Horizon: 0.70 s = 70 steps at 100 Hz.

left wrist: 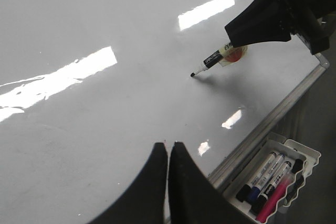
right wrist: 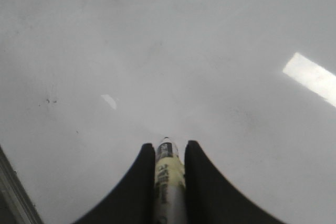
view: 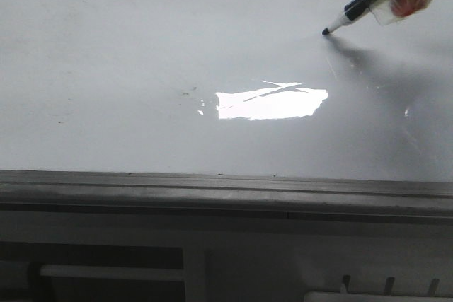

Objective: Write number 6 on whiteboard

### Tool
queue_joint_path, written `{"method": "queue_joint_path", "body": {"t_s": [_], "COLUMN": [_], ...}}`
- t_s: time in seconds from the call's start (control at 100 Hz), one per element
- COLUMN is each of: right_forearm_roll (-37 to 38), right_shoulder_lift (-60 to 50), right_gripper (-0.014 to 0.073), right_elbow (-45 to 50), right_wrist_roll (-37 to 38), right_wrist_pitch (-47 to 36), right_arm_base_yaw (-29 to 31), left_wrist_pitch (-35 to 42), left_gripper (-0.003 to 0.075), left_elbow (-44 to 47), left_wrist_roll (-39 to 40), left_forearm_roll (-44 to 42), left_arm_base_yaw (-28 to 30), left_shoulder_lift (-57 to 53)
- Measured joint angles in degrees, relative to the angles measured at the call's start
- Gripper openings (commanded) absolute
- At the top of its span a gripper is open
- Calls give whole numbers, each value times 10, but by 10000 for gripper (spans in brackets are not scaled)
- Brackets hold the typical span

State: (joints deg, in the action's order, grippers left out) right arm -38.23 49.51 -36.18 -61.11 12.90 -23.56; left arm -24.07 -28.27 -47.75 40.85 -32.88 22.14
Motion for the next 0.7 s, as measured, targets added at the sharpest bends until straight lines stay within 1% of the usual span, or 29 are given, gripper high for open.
{"method": "queue_joint_path", "body": {"t_s": [0.09, 0.23, 0.38, 0.46, 0.53, 0.64, 0.7], "right_forearm_roll": [0, -4, -8, 11, 50, 143, 176], "right_shoulder_lift": [11, 25, 30, 31, 31, 14, 0], "right_gripper": [-64, -64, -64, -64, -64, -64, -64], "right_elbow": [-2, -8, -8, -8, -8, -9, -9], "right_wrist_roll": [0, 1, 1, 7, 44, 159, 207], "right_wrist_pitch": [2, 30, 111, 154, 180, 202, 202], "right_arm_base_yaw": [0, 0, 0, 0, -1, -2, -5], "left_wrist_pitch": [0, -1, -1, -3, -3, -3, -3], "left_gripper": [-19, -19, -19, -19, -19, -19, -19], "left_elbow": [0, 1, 1, 1, 1, 1, 1], "left_wrist_roll": [0, 0, 0, 0, 0, 0, 0], "left_forearm_roll": [2, 2, 2, 2, 3, 3, 3], "left_arm_base_yaw": [0, 0, 0, 0, 0, 0, 0], "left_shoulder_lift": [0, 0, 0, 0, 0, 0, 0]}}
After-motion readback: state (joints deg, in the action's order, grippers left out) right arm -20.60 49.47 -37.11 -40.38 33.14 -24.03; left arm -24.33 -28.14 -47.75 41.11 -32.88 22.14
